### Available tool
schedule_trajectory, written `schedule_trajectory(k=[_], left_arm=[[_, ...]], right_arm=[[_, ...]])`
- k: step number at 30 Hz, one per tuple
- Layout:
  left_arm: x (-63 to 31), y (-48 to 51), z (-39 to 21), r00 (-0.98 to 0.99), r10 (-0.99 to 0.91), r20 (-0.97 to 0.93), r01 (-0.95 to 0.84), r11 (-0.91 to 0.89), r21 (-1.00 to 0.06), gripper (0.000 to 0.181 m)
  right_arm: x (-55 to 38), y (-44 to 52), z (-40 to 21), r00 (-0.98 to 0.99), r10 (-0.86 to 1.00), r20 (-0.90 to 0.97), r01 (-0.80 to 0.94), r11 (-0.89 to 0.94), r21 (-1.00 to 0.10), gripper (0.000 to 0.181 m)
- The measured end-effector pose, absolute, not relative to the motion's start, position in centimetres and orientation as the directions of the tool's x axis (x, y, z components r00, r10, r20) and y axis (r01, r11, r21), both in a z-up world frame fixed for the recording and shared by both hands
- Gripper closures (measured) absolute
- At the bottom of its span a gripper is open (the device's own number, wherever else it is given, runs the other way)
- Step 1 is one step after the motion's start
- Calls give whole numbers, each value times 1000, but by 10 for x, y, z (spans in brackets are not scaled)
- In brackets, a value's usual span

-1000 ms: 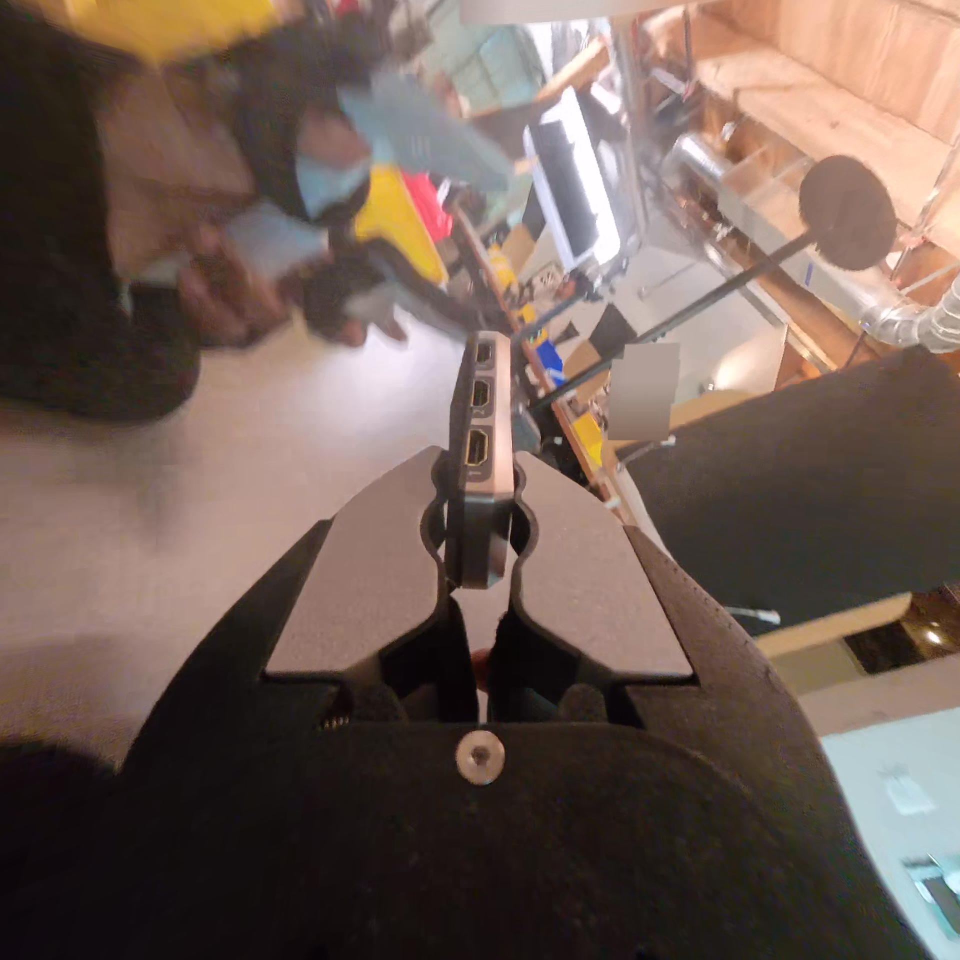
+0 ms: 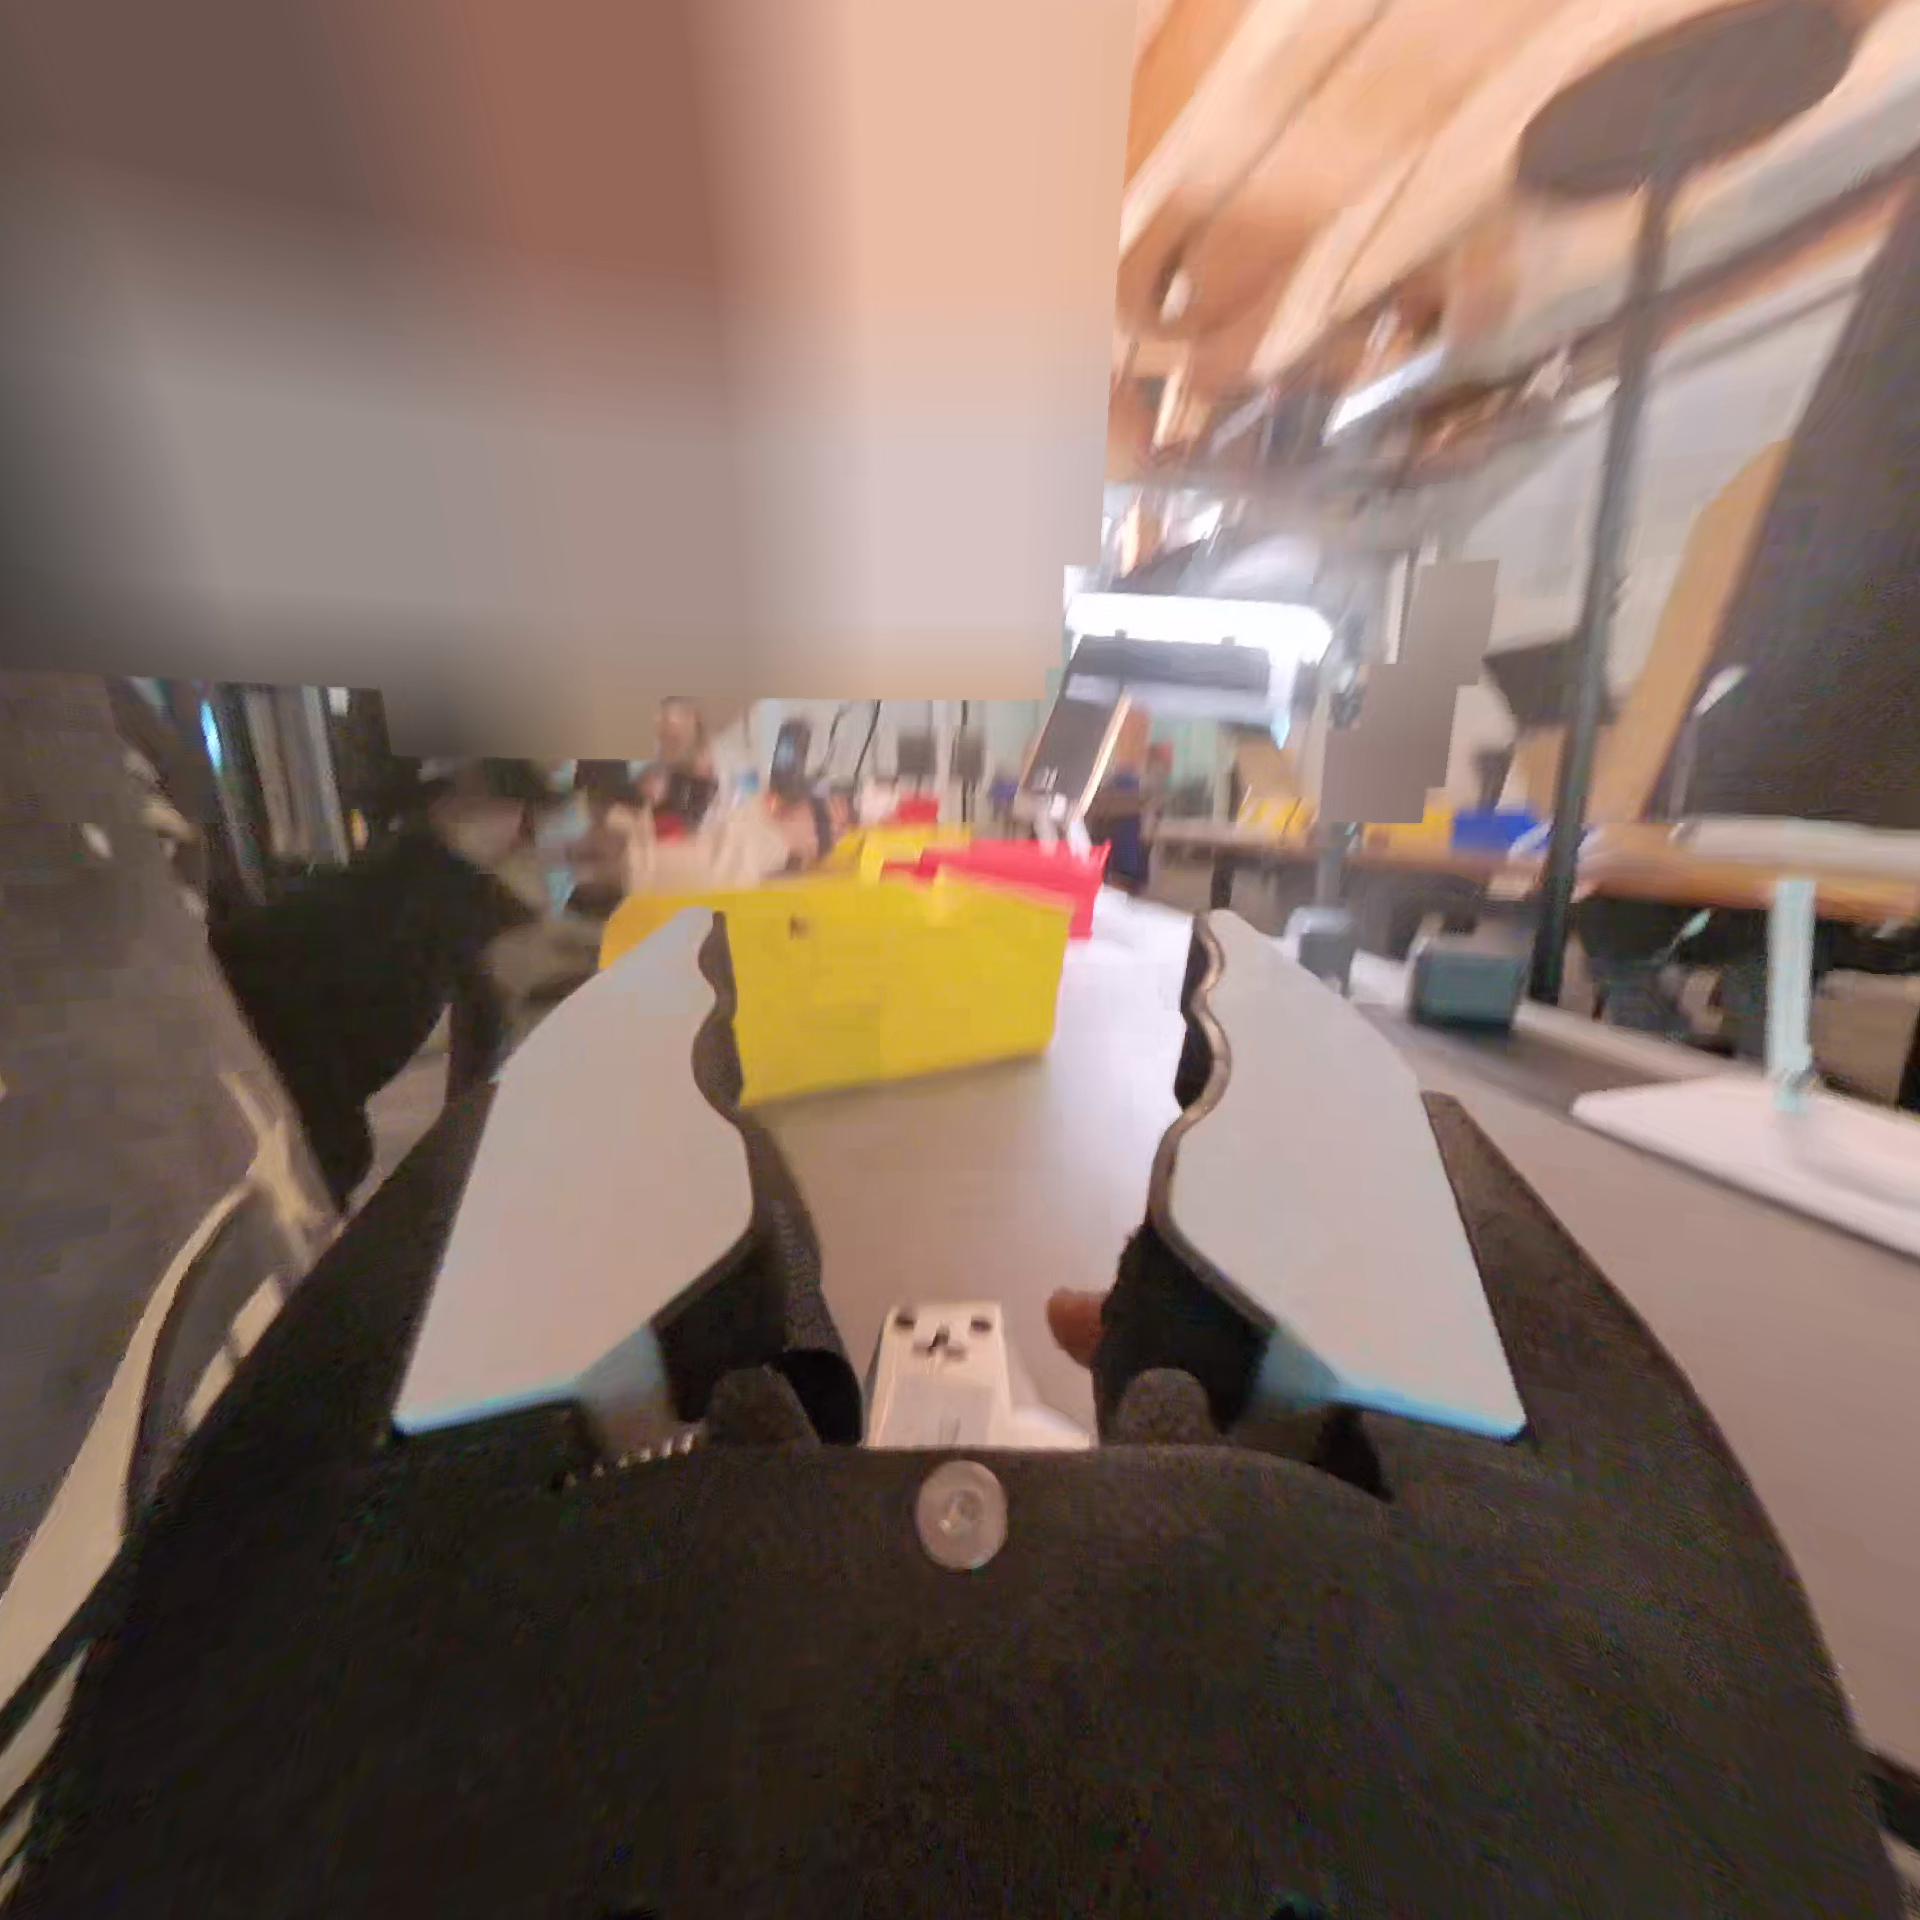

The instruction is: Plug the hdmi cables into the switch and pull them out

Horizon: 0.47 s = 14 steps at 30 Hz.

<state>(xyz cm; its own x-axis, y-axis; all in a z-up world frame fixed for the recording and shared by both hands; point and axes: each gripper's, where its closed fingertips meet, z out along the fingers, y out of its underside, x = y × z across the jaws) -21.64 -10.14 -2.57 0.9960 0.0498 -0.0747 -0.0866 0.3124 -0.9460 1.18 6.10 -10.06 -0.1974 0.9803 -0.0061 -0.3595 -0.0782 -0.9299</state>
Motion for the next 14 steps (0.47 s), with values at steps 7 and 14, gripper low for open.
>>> schedule_trajectory(k=[7,14], left_arm=[[-299,-146,-50,890,380,-251,-245,-66,-967,88],[-320,-172,-167,971,116,-211,-49,-763,-645,117]], right_arm=[[27,79,-87,32,993,116,-530,116,-840,81],[29,80,-83,-27,998,49,-572,25,-820,81]])
